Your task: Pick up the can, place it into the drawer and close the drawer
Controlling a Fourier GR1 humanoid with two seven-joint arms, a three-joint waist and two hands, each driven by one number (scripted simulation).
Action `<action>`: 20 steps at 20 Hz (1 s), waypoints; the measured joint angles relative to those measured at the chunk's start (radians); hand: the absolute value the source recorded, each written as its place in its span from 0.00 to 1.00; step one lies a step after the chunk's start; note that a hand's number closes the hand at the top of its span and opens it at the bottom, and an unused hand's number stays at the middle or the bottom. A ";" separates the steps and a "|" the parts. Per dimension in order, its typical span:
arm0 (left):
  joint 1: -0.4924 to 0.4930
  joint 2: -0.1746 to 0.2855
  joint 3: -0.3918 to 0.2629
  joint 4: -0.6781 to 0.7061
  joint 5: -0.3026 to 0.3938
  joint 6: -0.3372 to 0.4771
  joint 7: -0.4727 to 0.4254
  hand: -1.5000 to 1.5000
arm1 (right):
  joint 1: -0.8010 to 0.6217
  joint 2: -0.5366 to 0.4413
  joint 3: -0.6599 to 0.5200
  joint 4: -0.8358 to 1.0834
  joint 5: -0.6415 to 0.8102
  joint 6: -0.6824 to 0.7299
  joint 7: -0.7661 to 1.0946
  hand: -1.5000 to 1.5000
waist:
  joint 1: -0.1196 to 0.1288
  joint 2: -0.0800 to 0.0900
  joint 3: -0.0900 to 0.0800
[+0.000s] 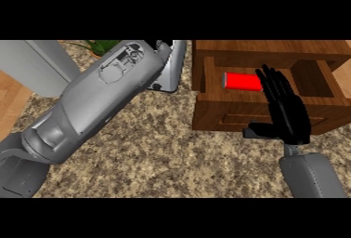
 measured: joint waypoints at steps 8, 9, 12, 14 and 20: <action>0.082 0.099 -0.013 -0.157 -0.030 -0.010 0.072 0.00 | -0.153 -0.005 -0.055 0.263 0.087 -0.157 -0.035 0.00 | 0.018 -0.006 -0.012; 0.085 0.114 -0.012 -0.171 -0.031 -0.015 0.086 0.00 | -0.171 -0.005 -0.061 0.293 0.094 -0.177 -0.040 0.00 | 0.018 -0.006 -0.012; 0.096 0.153 -0.010 -0.215 -0.035 -0.025 0.124 0.00 | -0.240 -0.007 -0.089 0.393 0.113 -0.229 -0.041 0.00 | 0.023 -0.002 -0.010; 0.120 0.164 -0.008 -0.244 -0.040 -0.020 0.128 0.00 | -0.289 -0.003 -0.110 0.465 0.121 -0.264 -0.035 0.00 | 0.026 0.003 -0.007; 0.210 0.223 -0.006 -0.352 -0.055 -0.028 0.149 0.00 | -0.429 -0.011 -0.172 0.676 0.117 -0.368 -0.061 0.00 | 0.032 0.011 -0.001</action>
